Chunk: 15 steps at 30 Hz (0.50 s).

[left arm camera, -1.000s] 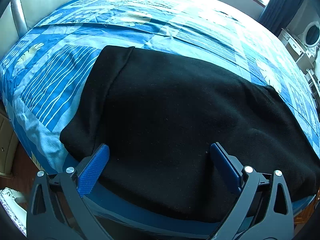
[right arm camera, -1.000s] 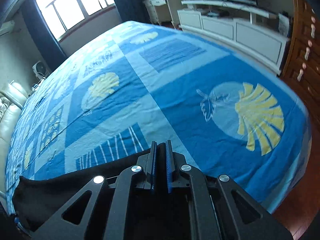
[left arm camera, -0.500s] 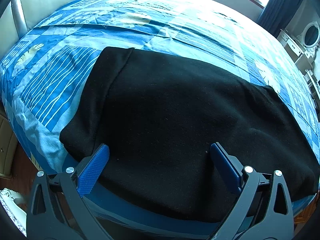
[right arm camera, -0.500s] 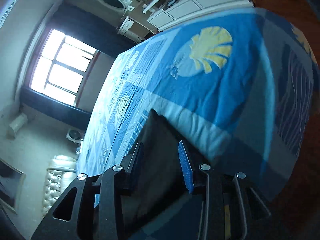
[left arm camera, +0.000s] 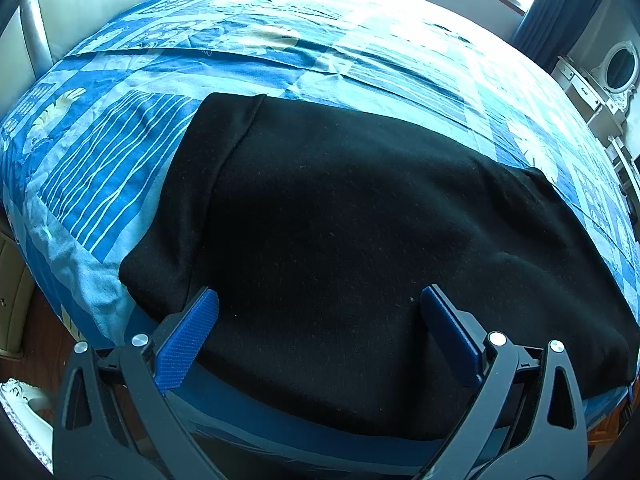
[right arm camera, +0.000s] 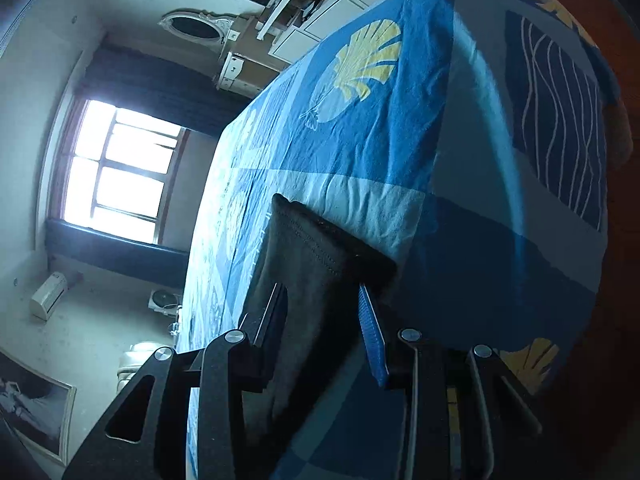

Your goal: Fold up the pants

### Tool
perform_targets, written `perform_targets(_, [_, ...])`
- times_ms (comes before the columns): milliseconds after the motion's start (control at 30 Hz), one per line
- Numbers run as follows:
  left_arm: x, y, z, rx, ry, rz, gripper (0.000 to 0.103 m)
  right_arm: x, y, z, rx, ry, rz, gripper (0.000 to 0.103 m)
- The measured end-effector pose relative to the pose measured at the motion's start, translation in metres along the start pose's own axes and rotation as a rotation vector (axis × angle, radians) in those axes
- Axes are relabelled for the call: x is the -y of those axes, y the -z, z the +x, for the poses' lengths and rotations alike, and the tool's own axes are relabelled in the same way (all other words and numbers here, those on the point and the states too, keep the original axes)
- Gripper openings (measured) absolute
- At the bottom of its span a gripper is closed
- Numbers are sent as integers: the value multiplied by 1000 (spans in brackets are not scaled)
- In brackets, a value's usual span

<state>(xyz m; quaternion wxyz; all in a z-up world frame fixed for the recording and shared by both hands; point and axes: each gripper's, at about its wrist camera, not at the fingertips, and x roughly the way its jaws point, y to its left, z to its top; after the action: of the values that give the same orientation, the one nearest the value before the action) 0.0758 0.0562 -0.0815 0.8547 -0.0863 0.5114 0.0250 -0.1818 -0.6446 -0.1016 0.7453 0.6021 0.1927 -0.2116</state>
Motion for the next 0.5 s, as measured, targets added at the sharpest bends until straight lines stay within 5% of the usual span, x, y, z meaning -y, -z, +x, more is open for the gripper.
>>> perform_targets(333, [0, 0, 1, 4, 1, -2, 101, -8, 25, 37, -82, -128, 0, 41])
perform_targets(367, [0, 0, 1, 5, -1, -1, 101, -9, 28, 38, -79, -122, -4, 37])
perform_targets(433, [0, 0, 1, 3, -2, 0, 101, -11, 29, 33, -66, -111, -2, 9])
perform_targets(500, [0, -1, 1, -3, 1, -1, 101, -13, 23, 19, -31, -131, 15, 6])
